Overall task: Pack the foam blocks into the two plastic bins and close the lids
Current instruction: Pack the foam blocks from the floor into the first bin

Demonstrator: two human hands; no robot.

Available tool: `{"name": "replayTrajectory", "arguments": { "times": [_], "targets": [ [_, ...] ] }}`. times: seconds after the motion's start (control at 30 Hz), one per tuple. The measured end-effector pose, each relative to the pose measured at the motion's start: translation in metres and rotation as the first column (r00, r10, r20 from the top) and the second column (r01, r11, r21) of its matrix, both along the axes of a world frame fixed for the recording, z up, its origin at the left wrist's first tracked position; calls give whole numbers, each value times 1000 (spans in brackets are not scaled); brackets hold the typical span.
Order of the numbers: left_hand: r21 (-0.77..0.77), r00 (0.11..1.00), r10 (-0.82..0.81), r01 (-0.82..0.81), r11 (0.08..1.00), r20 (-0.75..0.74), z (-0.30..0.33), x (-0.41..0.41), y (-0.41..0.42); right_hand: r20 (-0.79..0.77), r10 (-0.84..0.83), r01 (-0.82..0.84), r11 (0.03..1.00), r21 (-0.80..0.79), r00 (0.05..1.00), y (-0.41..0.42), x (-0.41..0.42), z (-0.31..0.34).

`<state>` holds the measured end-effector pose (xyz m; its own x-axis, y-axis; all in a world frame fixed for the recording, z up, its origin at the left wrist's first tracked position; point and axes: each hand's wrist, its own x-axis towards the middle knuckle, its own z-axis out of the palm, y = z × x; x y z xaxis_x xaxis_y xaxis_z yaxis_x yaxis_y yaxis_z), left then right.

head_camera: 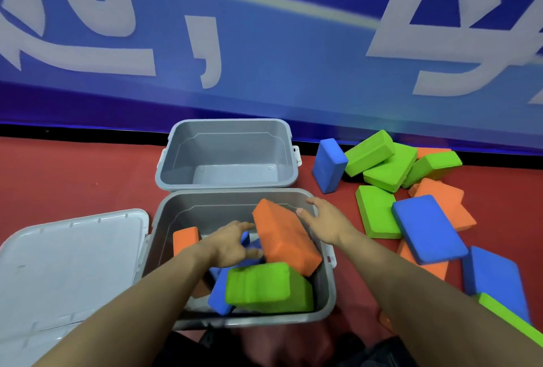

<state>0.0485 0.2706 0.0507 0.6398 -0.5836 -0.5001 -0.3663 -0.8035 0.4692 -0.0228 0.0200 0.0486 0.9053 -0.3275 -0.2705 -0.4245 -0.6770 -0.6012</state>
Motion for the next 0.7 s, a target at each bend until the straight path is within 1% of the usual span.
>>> {"name": "replayTrajectory", "arguments": {
  "times": [0.07,0.2,0.33,0.43,0.53,0.6,0.7],
  "targets": [
    [-55,1000,12,-11,998,21,4,-4,-10,-44,-3,2,1000,-26,999,-9,-12,1],
    [-132,996,-6,17,991,85,9,-13,-42,-35,-69,66,995,-76,997,-34,-41,15],
    [-188,992,-44,65,980,115,15,-32,-90,-29,-177,175,982,-76,984,-66,-79,23],
    [-226,991,-85,106,968,101,17,-53,-130,-42,-250,246,965,-90,967,-94,-113,22],
    [-221,988,-136,149,964,72,9,-74,-173,-75,-324,318,944,-86,943,-126,-146,16],
    [-205,986,-159,165,965,45,-4,-86,-204,-87,-377,373,926,-60,922,-150,-167,2],
    [-178,988,-155,147,973,-29,-33,-107,-248,-142,-441,443,896,-23,886,-184,-200,-27]
  ]
}}
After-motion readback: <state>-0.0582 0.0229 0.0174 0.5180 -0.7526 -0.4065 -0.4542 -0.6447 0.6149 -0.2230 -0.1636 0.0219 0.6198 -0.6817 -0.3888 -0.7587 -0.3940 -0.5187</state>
